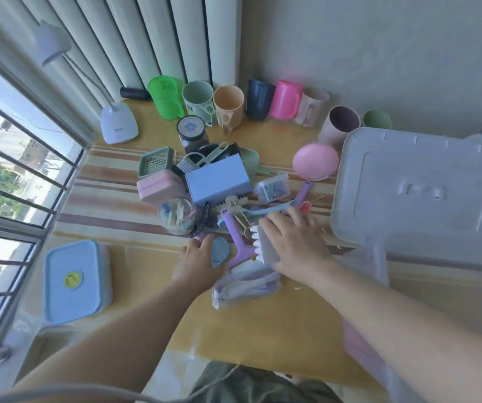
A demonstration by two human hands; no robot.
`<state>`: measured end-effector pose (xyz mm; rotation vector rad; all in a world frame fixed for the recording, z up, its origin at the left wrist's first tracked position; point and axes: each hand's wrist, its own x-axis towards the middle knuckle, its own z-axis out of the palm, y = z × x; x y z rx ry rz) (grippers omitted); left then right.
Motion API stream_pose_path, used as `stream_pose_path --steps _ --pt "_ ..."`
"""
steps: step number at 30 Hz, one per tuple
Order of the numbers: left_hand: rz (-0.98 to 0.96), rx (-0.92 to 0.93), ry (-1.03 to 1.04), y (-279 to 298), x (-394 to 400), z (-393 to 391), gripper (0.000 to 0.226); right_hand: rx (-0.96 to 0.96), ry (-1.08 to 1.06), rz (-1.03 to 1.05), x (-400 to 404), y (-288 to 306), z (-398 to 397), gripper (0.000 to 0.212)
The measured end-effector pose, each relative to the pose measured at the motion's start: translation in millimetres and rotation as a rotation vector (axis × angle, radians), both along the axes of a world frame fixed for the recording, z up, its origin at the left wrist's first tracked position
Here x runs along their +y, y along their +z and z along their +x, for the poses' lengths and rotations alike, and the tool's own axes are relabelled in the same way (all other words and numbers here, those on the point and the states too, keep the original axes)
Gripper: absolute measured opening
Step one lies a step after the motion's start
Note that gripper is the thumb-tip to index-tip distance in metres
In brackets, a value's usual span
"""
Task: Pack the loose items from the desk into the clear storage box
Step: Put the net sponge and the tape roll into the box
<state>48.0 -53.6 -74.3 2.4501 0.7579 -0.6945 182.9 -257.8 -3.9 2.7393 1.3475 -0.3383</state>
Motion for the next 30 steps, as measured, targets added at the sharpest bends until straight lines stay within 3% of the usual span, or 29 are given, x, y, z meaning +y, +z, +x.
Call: stream_pose_path --steps 5,9,14,19,22,25,30 --pt "0.089 0.086 -0.117 -7 -5 17 0.078 0.321 -0.211 0.166 -54 36 -14 0.106" --pt "0.105 0.056 -0.075 11 -5 20 0.075 0.431 -0.337 0.354 -91 68 -14 0.093" --pt "0.182 -0.224 -0.062 73 -9 19 0.091 0.395 -0.402 0.596 -150 111 5 0.083" --pt "0.194 -0.532 -0.18 129 -62 48 0.089 0.363 -0.507 0.555 -239 135 28 0.075" --pt "0.131 -0.612 -0.253 149 -118 77 0.087 0.467 -0.646 0.495 -288 112 26 0.07" --pt "0.055 -0.653 -0.345 156 -178 97 0.085 0.539 -0.724 0.401 -318 54 21 0.071" --pt "0.025 -0.653 -0.433 162 -259 109 0.088 0.613 -0.742 0.495 -314 -28 28 0.067"
